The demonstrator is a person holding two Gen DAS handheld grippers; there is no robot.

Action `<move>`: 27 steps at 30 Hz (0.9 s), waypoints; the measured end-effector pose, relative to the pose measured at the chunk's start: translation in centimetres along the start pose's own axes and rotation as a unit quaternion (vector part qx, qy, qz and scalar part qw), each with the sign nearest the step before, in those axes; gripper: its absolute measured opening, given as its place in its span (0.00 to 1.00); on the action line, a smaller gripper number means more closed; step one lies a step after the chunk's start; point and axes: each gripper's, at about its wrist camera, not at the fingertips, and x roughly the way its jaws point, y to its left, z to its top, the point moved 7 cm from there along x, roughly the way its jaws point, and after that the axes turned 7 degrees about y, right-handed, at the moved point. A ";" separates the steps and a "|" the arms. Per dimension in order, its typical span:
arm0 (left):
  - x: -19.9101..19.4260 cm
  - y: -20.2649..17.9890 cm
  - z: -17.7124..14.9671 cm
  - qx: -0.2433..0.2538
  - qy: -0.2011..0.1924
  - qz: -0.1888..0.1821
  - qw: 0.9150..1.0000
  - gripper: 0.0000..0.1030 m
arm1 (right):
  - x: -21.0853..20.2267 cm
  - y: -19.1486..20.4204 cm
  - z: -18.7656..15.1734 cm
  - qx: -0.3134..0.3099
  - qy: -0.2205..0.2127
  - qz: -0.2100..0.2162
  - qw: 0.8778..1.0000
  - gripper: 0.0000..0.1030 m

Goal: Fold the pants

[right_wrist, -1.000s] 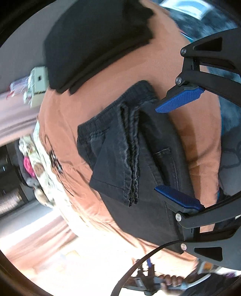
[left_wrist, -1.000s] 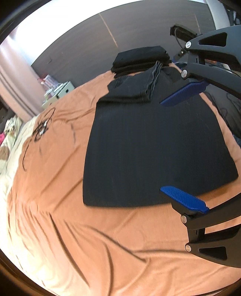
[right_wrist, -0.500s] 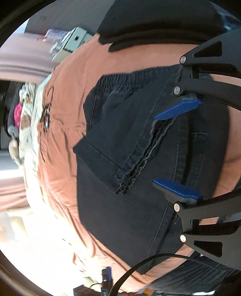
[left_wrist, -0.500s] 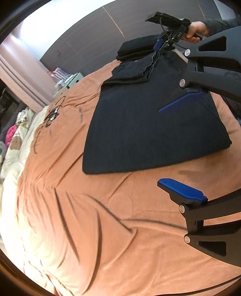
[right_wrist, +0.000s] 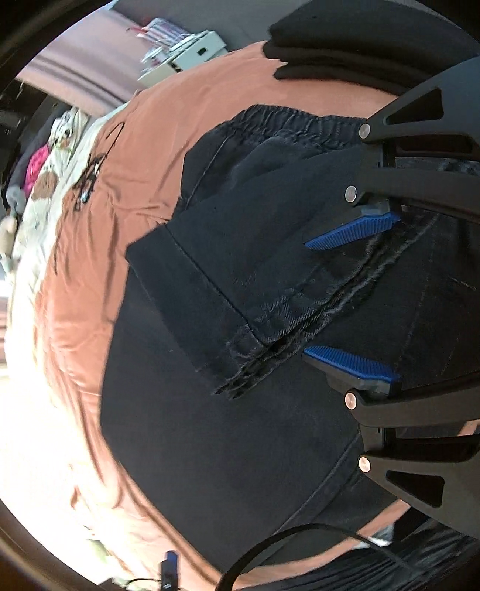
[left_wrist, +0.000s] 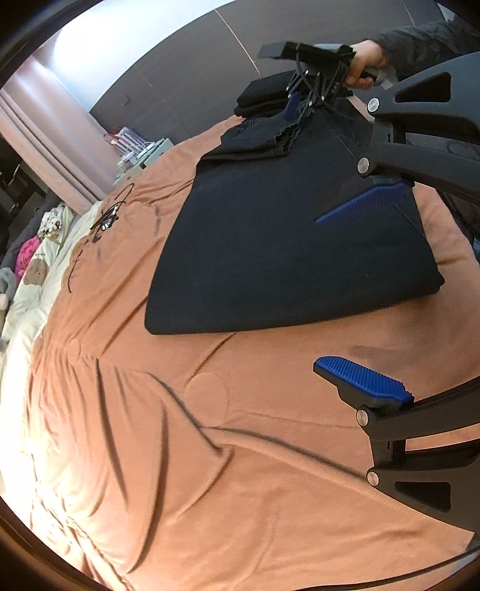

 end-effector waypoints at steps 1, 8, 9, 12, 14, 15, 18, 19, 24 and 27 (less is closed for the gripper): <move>0.1 0.0 -0.1 -0.002 0.001 -0.001 1.000 0.72 | 0.3 0.1 0.1 -0.005 0.005 -0.003 1.000 0.52; 0.7 0.2 -0.2 -0.013 0.003 -0.009 1.000 0.72 | 0.7 0.4 0.8 -0.020 0.008 -0.012 1.000 0.15; 0.8 0.2 -0.2 -0.013 0.003 -0.009 1.000 0.72 | 0.6 -0.2 0.9 -0.009 0.008 -0.012 1.000 0.10; 1.2 0.3 -0.2 -0.014 0.006 -0.007 1.000 0.72 | 0.0 -1.8 1.3 0.032 -0.009 0.018 0.999 0.09; 1.4 0.4 -0.2 -0.014 0.008 -0.005 1.000 0.72 | -0.6 -2.7 1.5 0.053 -0.019 0.025 0.998 0.09; 1.5 0.4 -0.2 -0.013 0.009 -0.004 1.000 0.72 | -0.8 -3.3 1.6 0.064 -0.024 0.029 0.997 0.09; 1.7 0.5 -0.3 -0.012 0.012 -0.002 1.000 0.72 | -1.6 -5.3 2.0 0.097 -0.038 0.034 0.994 0.09; 1.7 0.5 -0.3 -0.013 0.012 -0.002 1.000 0.72 | -1.8 -6.3 2.0 0.109 -0.044 0.033 0.993 0.09; 1.7 0.6 0.1 -0.016 0.010 -0.002 1.000 0.72 | -3.0 -11.2 1.9 0.181 -0.066 -0.019 0.981 0.12; 1.6 0.7 0.3 -0.017 0.009 -0.002 1.000 0.72 | -3.7 -13.1 1.0 0.221 -0.070 -0.018 0.972 0.27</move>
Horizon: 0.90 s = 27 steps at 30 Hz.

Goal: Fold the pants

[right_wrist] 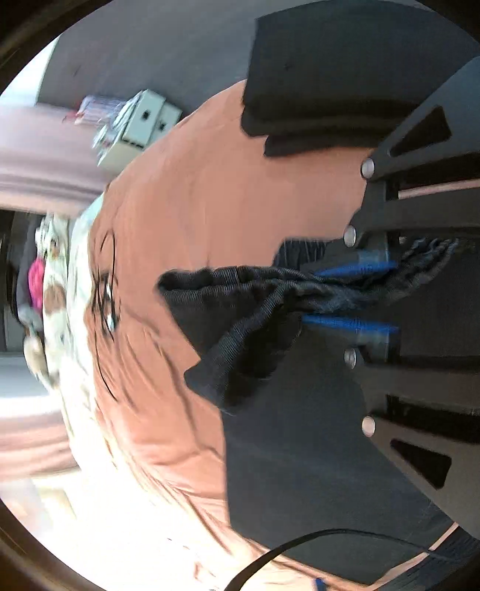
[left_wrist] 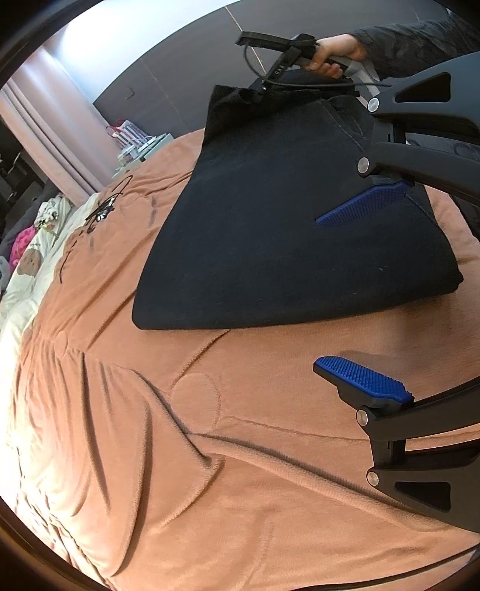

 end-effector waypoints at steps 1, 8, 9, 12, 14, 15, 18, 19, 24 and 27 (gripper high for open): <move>0.0 0.0 0.1 -0.001 0.000 0.000 1.000 0.72 | -0.3 -0.3 -0.1 0.008 -0.003 0.005 1.000 0.37; 0.3 0.3 0.1 -0.010 0.006 -0.007 1.000 0.72 | -2.1 -0.9 -2.9 0.040 -0.007 0.039 0.998 0.53; 0.3 0.3 0.1 -0.011 0.007 -0.009 1.000 0.72 | -2.4 -0.9 -3.5 0.048 -0.007 0.050 0.998 0.53; 0.5 -0.2 -0.3 -0.009 0.011 -0.015 1.000 0.72 | -3.8 -2.1 -4.4 0.075 -0.005 0.084 0.994 0.53; 0.7 -0.5 -0.5 -0.004 0.015 -0.020 1.000 0.72 | -4.4 -2.9 -5.2 0.096 -0.007 0.105 0.990 0.53; 0.8 -0.7 -0.7 -0.002 0.018 -0.021 1.000 0.72 | -4.7 -3.3 -5.8 0.107 -0.006 0.116 0.987 0.53; 1.0 -1.2 -1.0 0.001 0.023 -0.024 0.999 0.72 | -5.1 -4.3 -7.8 0.142 -0.005 0.138 0.980 0.53; 1.1 -1.4 -1.1 0.002 0.025 -0.026 0.999 0.72 | -5.3 -4.6 -8.4 0.153 -0.005 0.147 0.977 0.53; 1.4 -2.2 -1.6 0.007 0.031 -0.033 0.999 0.72 | -5.5 -6.7 -11.4 0.219 -0.007 0.199 0.955 0.53; 1.6 -2.6 -1.9 0.010 0.032 -0.030 0.999 0.72 | -5.1 -7.7 -13.0 0.255 -0.012 0.232 0.939 0.53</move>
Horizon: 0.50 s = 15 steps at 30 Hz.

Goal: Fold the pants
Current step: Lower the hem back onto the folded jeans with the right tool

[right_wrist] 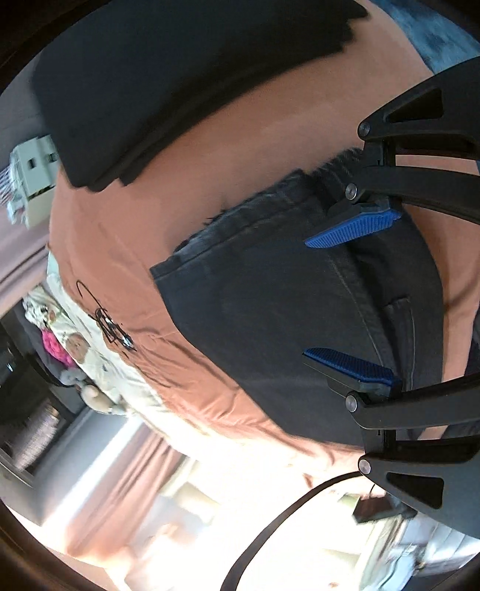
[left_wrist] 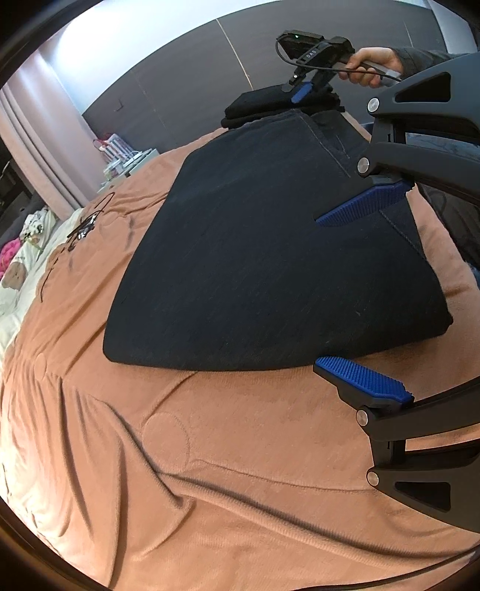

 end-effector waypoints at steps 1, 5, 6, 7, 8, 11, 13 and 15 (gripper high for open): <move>0.0 0.0 0.0 0.000 0.000 0.001 1.000 0.72 | 0.1 -0.7 -0.2 0.012 0.000 0.010 1.000 0.53; 0.0 0.0 -0.2 -0.008 -0.002 -0.002 1.000 0.72 | 0.7 -2.8 -1.3 0.046 0.003 0.036 0.998 0.53; -0.1 0.1 -0.3 -0.008 -0.002 -0.002 1.000 0.72 | 0.9 -3.5 -1.5 0.054 0.005 0.041 0.998 0.53; -0.2 0.1 -0.4 -0.007 -0.002 -0.002 1.000 0.72 | 1.0 -3.9 -1.6 0.059 0.006 0.043 0.997 0.53; -0.2 0.2 -0.5 -0.007 -0.001 -0.001 1.000 0.72 | 1.2 -4.4 -1.7 0.065 0.007 0.046 0.997 0.53; -0.2 0.2 -0.8 -0.008 0.002 0.001 1.000 0.72 | 1.6 -5.8 -1.8 0.089 0.010 0.059 0.994 0.53; -0.3 0.3 -1.0 -0.010 0.003 0.000 1.000 0.72 | 1.4 -6.5 -1.5 0.105 0.003 0.072 0.992 0.53; -0.3 0.5 -1.1 -0.015 0.003 -0.001 1.000 0.72 | 1.3 -7.3 -1.3 0.130 -0.003 0.086 0.988 0.53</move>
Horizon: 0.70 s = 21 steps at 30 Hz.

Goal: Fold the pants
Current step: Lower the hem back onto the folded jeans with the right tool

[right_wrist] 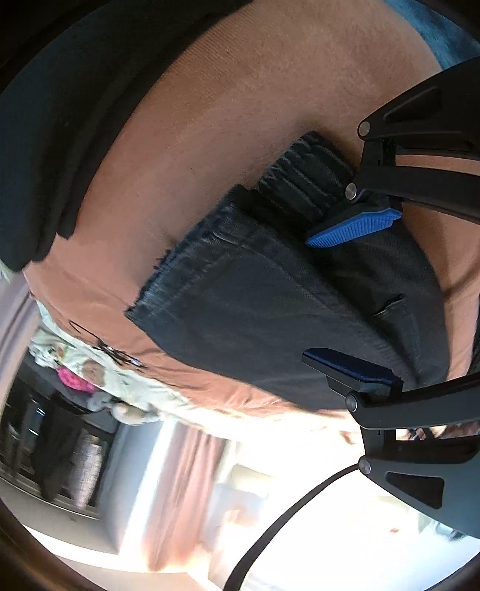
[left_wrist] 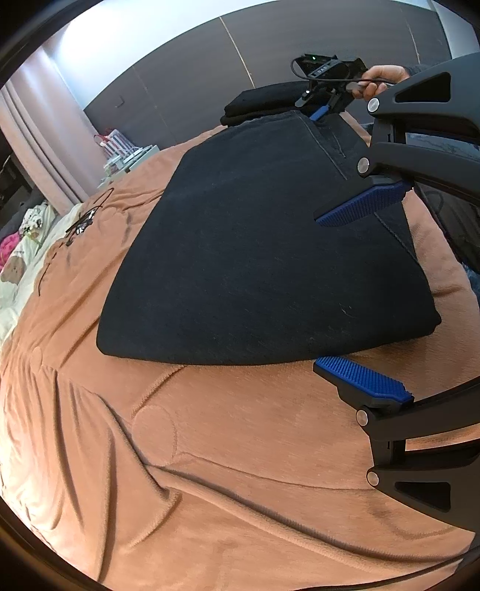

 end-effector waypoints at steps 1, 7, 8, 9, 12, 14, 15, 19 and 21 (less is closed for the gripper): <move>0.0 0.1 0.0 -0.003 0.000 0.000 1.000 0.72 | 0.2 -0.4 0.1 0.012 -0.001 0.003 1.000 0.53; 0.0 0.6 -0.7 -0.014 0.002 -0.004 1.000 0.72 | 0.4 -1.9 0.9 0.040 -0.010 -0.007 0.999 0.53; 0.0 0.7 -0.8 -0.015 0.002 -0.003 1.000 0.72 | 0.2 -2.2 1.0 0.049 -0.013 -0.006 0.999 0.53; 0.0 0.9 -1.0 -0.017 0.004 -0.004 1.000 0.72 | 0.0 -2.3 1.1 0.055 -0.015 -0.004 0.998 0.53; 0.1 1.3 -1.4 -0.026 0.009 -0.008 1.000 0.72 | -0.6 -2.0 1.1 0.053 -0.026 -0.004 0.998 0.40; 0.3 1.4 -1.7 -0.029 0.013 -0.012 0.999 0.72 | 0.3 -0.8 0.6 0.051 -0.025 -0.003 0.998 0.17; 0.4 1.5 -2.0 -0.032 0.017 -0.016 0.999 0.72 | 0.0 -0.8 0.6 0.051 -0.029 -0.003 0.998 0.13; 0.9 1.5 -2.7 -0.043 0.025 -0.029 0.998 0.72 | 0.1 0.9 0.2 0.032 -0.044 0.006 0.999 0.04; 1.0 1.8 -2.8 -0.052 0.021 -0.037 0.998 0.72 | -0.4 1.9 0.1 0.016 -0.051 0.009 0.999 0.03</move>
